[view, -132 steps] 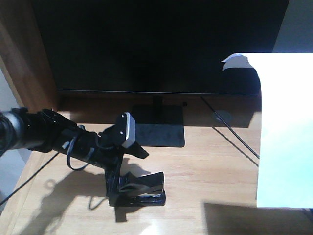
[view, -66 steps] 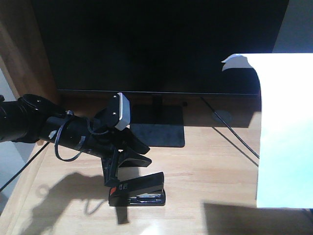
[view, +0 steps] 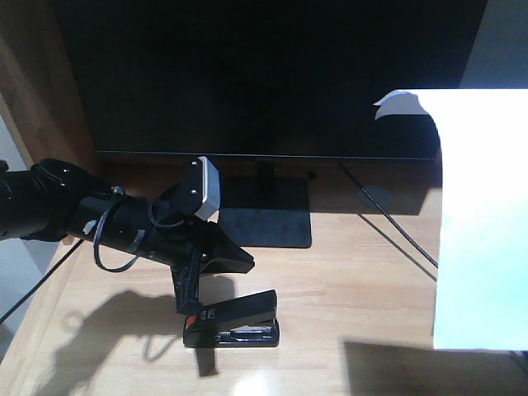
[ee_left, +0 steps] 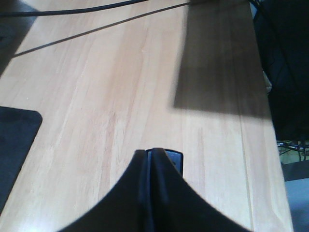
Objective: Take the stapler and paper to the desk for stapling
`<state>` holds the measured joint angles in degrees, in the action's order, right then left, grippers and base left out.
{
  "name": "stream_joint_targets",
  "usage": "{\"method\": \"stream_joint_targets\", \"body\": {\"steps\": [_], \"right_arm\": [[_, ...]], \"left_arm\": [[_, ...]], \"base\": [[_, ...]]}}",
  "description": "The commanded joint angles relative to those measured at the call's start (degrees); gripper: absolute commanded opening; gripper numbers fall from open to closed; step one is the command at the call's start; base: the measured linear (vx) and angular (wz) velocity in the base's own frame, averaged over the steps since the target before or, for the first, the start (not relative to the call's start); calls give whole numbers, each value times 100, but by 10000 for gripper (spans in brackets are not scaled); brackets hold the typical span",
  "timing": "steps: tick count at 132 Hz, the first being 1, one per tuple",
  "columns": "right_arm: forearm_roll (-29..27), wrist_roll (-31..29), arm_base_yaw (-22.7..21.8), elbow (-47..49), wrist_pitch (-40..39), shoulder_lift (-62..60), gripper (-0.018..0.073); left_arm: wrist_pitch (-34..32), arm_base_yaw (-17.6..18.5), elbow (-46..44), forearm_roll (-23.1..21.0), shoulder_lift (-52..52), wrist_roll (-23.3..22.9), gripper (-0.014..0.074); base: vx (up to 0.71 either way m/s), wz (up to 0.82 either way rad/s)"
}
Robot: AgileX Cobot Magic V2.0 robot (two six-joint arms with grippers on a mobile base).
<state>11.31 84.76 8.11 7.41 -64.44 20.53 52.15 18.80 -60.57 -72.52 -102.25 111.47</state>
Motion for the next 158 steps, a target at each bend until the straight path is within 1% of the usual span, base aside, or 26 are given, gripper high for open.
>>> {"method": "stream_joint_targets", "body": {"steps": [1,20,47,158], "right_arm": [[6,-23,-30,140,-239,50,-6],[5,-23,-30,140,-249,50,-6],[0,-23,-30,140,-249,50,-6],[0,-23,-30,140,-249,50,-6]], "left_arm": [[74,77,-136,-305,87,-33,-8],[68,137,-136,-305,-178,96,-7],[-27,170,-136,-305,-408,102,-6],[-7,170,-136,-303,-421,97,-6]], "base": [[0,0],[0,0],[0,0],[0,0]]}}
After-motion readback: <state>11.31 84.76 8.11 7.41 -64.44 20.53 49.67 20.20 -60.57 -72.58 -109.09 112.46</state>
